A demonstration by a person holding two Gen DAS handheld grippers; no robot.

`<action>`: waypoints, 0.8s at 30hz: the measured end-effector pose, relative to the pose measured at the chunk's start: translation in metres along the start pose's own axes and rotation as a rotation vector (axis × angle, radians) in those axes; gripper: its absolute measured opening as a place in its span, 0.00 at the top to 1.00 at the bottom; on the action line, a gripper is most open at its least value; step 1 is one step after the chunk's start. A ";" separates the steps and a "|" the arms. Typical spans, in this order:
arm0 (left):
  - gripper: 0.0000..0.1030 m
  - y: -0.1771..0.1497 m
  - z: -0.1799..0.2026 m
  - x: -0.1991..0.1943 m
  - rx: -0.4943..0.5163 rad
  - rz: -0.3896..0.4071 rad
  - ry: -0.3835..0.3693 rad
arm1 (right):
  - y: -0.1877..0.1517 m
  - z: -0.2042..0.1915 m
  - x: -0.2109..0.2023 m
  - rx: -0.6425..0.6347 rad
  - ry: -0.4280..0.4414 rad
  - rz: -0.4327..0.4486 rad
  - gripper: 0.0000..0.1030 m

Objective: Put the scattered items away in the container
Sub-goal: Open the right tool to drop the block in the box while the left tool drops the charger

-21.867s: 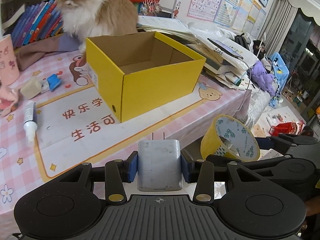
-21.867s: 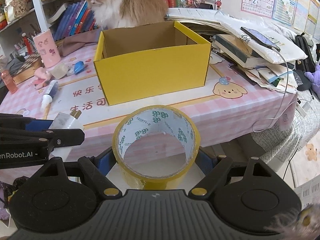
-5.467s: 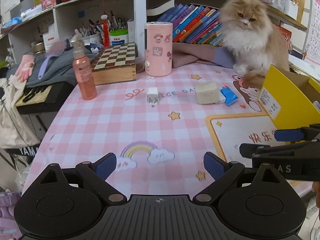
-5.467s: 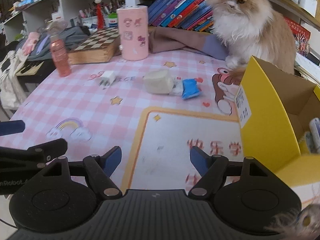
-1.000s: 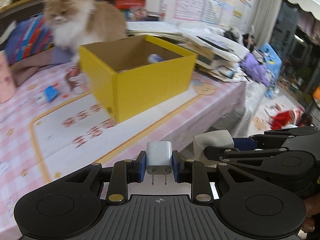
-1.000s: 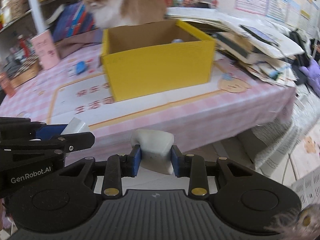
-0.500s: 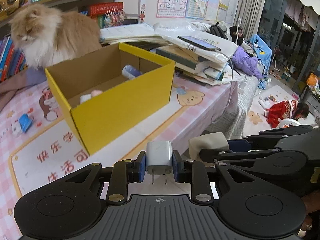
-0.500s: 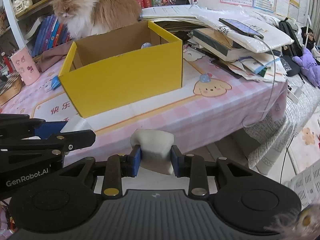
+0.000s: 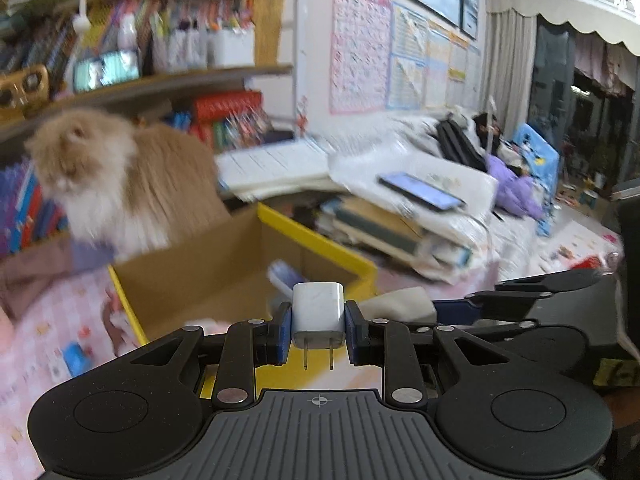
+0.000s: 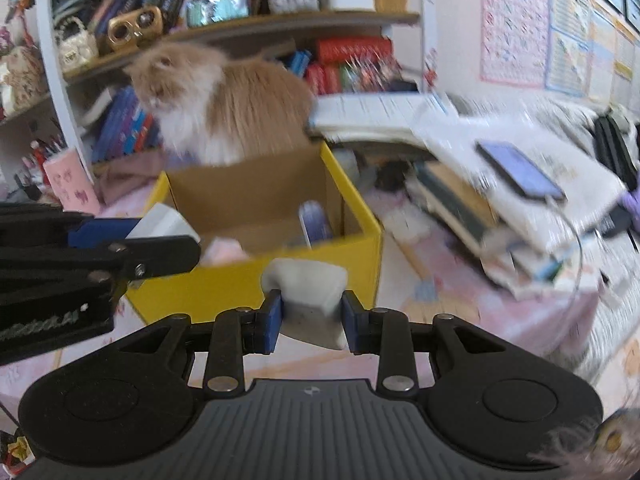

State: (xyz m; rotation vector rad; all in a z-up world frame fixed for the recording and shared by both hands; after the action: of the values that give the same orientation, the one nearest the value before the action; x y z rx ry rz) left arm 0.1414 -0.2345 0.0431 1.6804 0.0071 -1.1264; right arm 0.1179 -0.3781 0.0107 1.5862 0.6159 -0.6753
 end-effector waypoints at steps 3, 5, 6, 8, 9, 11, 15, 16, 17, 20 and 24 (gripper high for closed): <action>0.76 0.014 -0.012 0.006 -0.007 0.017 0.055 | 0.023 -0.002 0.004 -0.035 0.021 0.037 0.71; 0.76 0.020 -0.023 0.011 -0.018 0.020 0.091 | 0.038 -0.004 0.008 -0.054 0.035 0.057 0.71; 0.76 0.022 -0.029 0.014 -0.027 0.019 0.111 | 0.044 -0.005 0.010 -0.065 0.041 0.067 0.71; 0.76 0.027 -0.040 0.021 -0.041 0.014 0.147 | 0.058 -0.006 0.017 -0.087 0.051 0.085 0.71; 0.76 0.029 -0.045 0.025 -0.046 0.009 0.166 | 0.065 -0.008 0.022 -0.099 0.055 0.092 0.71; 0.76 0.031 -0.054 0.034 -0.049 -0.006 0.198 | 0.076 -0.010 0.034 -0.120 0.062 0.094 0.71; 0.76 0.029 -0.065 0.054 -0.037 -0.054 0.245 | 0.090 -0.020 0.061 -0.169 0.076 0.071 0.71; 0.76 0.027 -0.067 0.060 -0.034 -0.071 0.254 | 0.092 -0.022 0.068 -0.184 0.078 0.060 0.71; 0.76 0.025 -0.069 0.065 -0.033 -0.088 0.259 | 0.092 -0.024 0.075 -0.197 0.081 0.048 0.71; 0.76 0.017 -0.072 0.077 -0.038 -0.128 0.266 | 0.089 -0.032 0.096 -0.235 0.087 0.003 0.71; 0.76 0.009 -0.074 0.088 -0.040 -0.165 0.268 | 0.078 -0.036 0.116 -0.256 0.092 -0.058 0.71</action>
State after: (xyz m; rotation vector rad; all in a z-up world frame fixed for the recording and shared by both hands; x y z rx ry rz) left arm 0.2436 -0.2263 -0.0100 1.8085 0.3411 -1.0060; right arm 0.2570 -0.3501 -0.0175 1.3706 0.7870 -0.5443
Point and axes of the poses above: each gripper's, at about its wrist camera, not at the fingertips, and x roughly the way its jaws point, z to its right, y to its top, the point moved 4 cm from there along x, roughly the way its jaws point, and after that the axes turned 10 degrees about -z, right-handed, at the moved point
